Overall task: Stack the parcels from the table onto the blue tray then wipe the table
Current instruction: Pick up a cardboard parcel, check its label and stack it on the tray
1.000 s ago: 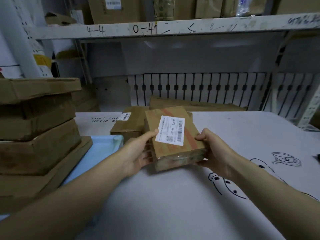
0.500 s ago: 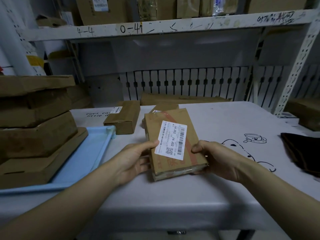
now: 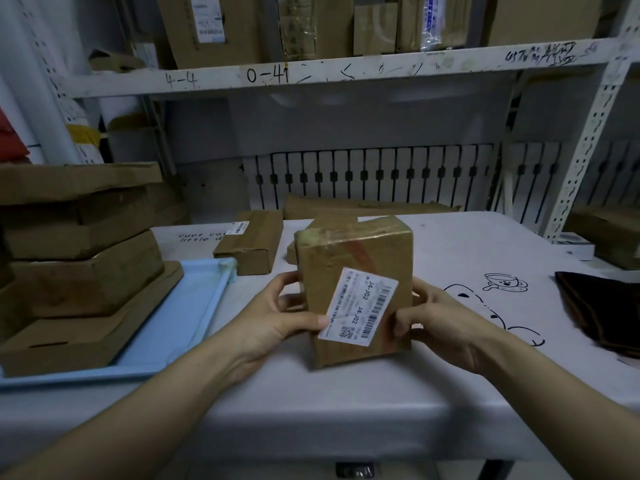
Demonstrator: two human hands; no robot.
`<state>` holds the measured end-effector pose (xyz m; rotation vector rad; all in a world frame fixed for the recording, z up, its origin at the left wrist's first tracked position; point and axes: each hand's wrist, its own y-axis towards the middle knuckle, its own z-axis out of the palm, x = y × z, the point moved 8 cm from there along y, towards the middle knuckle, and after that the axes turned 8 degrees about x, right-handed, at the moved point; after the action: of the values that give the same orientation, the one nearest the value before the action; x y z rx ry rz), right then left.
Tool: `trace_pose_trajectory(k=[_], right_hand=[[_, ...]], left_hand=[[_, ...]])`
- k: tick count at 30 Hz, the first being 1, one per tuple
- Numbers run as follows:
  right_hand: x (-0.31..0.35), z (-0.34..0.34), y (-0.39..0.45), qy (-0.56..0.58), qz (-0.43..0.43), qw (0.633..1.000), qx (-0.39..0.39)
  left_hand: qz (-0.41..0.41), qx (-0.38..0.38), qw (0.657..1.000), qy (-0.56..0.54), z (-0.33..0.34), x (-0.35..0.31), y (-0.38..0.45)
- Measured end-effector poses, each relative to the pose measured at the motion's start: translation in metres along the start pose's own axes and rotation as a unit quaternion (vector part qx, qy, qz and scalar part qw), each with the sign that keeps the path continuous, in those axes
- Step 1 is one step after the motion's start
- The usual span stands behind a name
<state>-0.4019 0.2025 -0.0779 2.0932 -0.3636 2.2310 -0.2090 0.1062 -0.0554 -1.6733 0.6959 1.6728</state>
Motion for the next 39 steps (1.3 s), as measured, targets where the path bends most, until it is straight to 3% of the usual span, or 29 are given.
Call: trace_pose_trajectory(k=[5, 19, 23, 31, 36, 39], right_hand=[[0.006, 0.002, -0.001, -0.004, -0.033, 0.999, -0.001], [0.02, 0.01, -0.004, -0.038, -0.069, 0.997, 0.01], [0.031, 0.008, -0.008, -0.074, -0.085, 0.993, -0.021], [0.05, 0.002, -0.01, -0.195, -0.132, 0.966, -0.102], [0.066, 0.016, -0.022, -0.28, -0.179, 0.936, -0.114], [0.072, 0.024, -0.027, -0.317, -0.2, 0.922, -0.099]], left_hand=[[0.034, 0.006, 0.997, 0.069, 0.0, -0.004, -0.001], [0.088, -0.042, 0.99, 0.101, -0.013, -0.018, -0.005], [0.132, -0.068, 0.983, 0.108, -0.02, -0.034, -0.006], [0.183, -0.071, 0.951, 0.237, -0.018, -0.053, -0.01], [0.187, -0.102, 0.925, 0.314, -0.02, -0.052, -0.009], [0.167, -0.093, 0.934, 0.302, -0.024, -0.047, -0.007]])
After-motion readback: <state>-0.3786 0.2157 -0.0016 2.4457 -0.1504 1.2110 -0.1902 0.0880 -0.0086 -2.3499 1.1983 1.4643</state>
